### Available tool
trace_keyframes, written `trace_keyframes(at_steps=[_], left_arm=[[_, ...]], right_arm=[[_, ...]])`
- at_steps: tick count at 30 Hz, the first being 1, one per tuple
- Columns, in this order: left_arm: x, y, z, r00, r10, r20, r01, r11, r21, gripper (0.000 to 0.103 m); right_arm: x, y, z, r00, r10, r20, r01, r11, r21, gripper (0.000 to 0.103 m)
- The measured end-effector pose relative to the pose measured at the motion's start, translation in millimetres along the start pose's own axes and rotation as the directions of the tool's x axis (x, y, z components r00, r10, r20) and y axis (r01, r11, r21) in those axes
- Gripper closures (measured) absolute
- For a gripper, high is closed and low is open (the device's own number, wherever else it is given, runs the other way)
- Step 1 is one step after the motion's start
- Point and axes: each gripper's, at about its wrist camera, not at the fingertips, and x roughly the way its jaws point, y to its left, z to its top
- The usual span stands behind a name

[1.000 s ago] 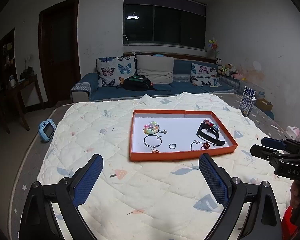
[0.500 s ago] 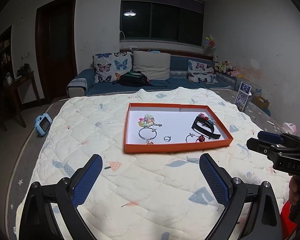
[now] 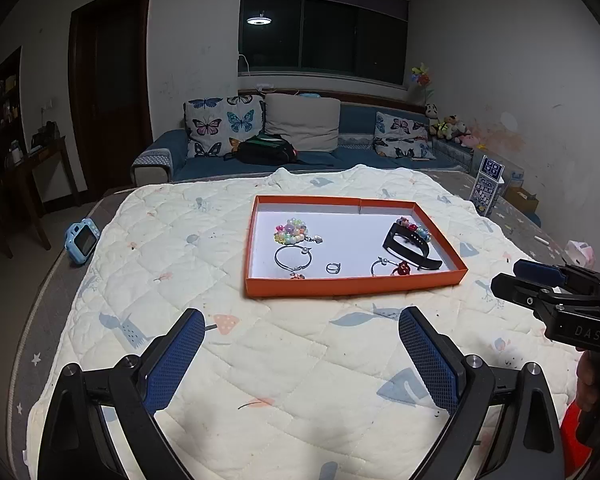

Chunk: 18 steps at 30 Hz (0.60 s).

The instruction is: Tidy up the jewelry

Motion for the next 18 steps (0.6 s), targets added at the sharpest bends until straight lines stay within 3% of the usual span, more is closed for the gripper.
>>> trace_keyframes(at_steps=[18], left_arm=[[4.5, -2.1, -1.7, 1.0, -0.003, -0.01, 0.003, 1.0, 0.004, 0.0]], right_arm=[[3.4, 0.1, -1.9, 1.0, 0.01, -0.007, -0.01, 1.0, 0.005, 0.032]])
